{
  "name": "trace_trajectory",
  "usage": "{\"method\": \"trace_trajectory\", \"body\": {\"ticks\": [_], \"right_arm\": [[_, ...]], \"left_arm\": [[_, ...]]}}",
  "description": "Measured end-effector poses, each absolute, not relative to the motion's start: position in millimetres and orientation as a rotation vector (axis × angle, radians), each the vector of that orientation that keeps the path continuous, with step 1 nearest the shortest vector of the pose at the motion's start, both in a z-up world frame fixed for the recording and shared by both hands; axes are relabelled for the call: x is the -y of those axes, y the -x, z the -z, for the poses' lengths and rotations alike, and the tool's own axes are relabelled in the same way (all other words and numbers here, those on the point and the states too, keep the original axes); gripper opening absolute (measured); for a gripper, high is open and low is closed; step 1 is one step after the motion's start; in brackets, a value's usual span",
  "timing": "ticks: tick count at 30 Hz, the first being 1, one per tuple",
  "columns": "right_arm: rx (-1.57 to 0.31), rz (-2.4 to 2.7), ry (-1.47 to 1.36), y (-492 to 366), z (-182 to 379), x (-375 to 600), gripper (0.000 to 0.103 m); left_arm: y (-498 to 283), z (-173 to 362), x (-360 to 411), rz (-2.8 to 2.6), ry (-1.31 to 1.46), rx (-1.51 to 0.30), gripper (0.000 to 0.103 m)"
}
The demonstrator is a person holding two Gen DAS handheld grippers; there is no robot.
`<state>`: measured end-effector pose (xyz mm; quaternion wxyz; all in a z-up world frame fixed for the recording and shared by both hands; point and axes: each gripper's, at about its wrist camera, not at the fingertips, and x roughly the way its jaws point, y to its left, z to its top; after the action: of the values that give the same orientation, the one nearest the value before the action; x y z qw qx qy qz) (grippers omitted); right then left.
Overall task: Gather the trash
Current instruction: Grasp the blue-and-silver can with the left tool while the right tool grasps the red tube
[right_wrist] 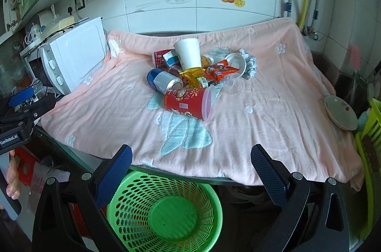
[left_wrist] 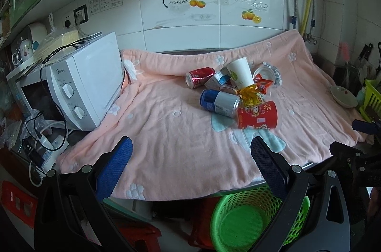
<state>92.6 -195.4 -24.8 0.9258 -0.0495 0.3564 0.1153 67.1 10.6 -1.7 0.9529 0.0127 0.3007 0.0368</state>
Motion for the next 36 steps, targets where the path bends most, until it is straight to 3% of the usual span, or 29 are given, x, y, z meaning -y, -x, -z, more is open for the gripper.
{"method": "trace_trajectory", "body": {"ticks": [13,36], "right_arm": [[-0.822,-0.396,0.161,-187,41,181,0.097],[-0.996,-0.660,0.522,-315,102,128,0.097]], "left_arm": [[-119,17,-32,-0.078,-0.035,-0.656,0.098],[-195,42,-64,-0.081,-0.044,-0.732,0.098]]}}
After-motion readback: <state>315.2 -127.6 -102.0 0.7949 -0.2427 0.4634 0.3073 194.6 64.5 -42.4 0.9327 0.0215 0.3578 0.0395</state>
